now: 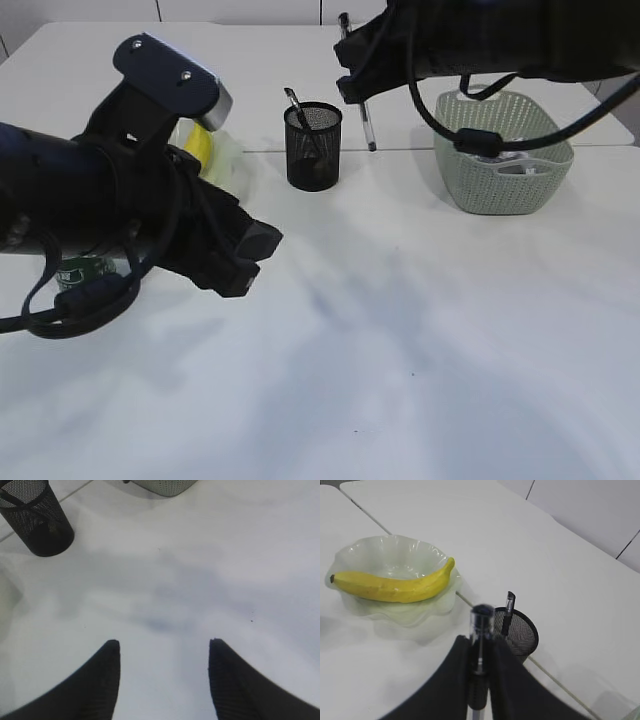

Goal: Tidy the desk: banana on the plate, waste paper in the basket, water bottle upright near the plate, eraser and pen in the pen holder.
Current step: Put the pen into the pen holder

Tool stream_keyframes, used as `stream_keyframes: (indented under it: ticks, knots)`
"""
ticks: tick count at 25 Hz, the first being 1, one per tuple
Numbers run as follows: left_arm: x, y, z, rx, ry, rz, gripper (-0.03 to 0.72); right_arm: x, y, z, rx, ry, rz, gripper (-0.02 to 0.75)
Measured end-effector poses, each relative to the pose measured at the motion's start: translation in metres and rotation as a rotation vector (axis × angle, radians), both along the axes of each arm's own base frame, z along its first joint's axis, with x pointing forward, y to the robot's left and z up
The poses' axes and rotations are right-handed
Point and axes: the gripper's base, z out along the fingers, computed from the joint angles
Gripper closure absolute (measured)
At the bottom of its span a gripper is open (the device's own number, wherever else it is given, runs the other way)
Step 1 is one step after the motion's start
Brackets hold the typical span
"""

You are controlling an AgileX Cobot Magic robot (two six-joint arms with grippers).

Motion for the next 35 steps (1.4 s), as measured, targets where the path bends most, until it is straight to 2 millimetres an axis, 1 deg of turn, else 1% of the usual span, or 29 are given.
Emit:
stream_keyframes:
  ticks: [3, 11, 22, 26, 28, 31, 35]
  knots:
    - [0.000, 0.001, -0.001, 0.017, 0.006, -0.001, 0.280, 0.011, 0.005, -0.002, 0.004, -0.005, 0.001, 0.682]
    - [0.007, 0.011, -0.003, 0.045, 0.009, 0.034, 0.280, 0.044, 0.018, -0.010, 0.036, -0.016, -0.009, 0.682]
    - [0.008, 0.014, -0.003, 0.055, 0.018, 0.046, 0.280, 0.085, 0.034, -0.034, 0.060, -0.020, -0.019, 0.682]
    - [0.008, 0.015, -0.004, 0.066, 0.029, 0.049, 0.280, 0.095, 0.038, -0.037, 0.071, -0.032, -0.022, 0.682]
    - [0.008, 0.015, -0.004, 0.066, 0.029, 0.049, 0.280, 0.099, 0.039, -0.034, 0.079, -0.047, -0.025, 0.682]
    - [0.008, 0.015, -0.005, 0.067, 0.030, 0.049, 0.280, 0.106, 0.040, -0.035, 0.085, -0.059, -0.045, 0.682]
    - [0.008, 0.015, -0.005, 0.067, 0.030, 0.049, 0.280, 0.114, 0.042, -0.042, 0.085, -0.063, -0.060, 0.682]
